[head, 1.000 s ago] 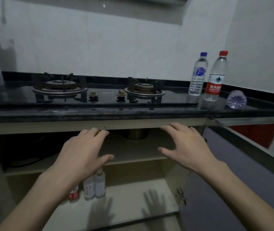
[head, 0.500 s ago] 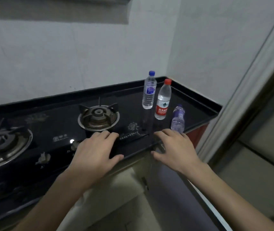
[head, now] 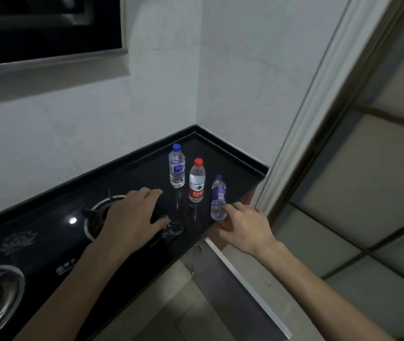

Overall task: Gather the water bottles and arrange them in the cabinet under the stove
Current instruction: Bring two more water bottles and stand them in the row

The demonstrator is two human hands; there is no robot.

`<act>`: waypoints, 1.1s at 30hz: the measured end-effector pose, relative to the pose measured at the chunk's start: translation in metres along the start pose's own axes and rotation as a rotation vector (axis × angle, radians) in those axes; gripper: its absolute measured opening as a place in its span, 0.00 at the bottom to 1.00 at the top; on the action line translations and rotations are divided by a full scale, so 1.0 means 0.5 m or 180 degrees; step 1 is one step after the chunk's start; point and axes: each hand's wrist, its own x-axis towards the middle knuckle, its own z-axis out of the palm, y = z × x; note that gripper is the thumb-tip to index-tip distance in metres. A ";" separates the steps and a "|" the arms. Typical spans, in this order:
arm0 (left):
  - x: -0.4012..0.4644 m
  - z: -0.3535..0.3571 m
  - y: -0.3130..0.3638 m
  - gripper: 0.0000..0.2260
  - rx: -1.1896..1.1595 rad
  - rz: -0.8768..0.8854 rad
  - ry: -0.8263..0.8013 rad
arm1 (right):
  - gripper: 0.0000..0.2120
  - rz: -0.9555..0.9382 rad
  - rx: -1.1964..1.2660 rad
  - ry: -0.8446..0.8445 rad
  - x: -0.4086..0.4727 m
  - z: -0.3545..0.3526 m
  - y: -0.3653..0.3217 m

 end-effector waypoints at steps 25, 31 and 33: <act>0.537 0.408 0.012 0.38 -0.1248 -0.0416 -0.0403 | 0.45 0.0776 0.0999 -0.0979 0.638 0.276 0.232; 0.560 0.479 -0.004 0.39 -0.2243 -0.0632 -0.0606 | 0.44 0.1025 0.1180 -0.1063 0.694 0.350 0.221; 0.563 0.487 -0.007 0.37 -0.2465 -0.0641 -0.0616 | 0.43 0.1108 0.1214 -0.1031 0.703 0.364 0.216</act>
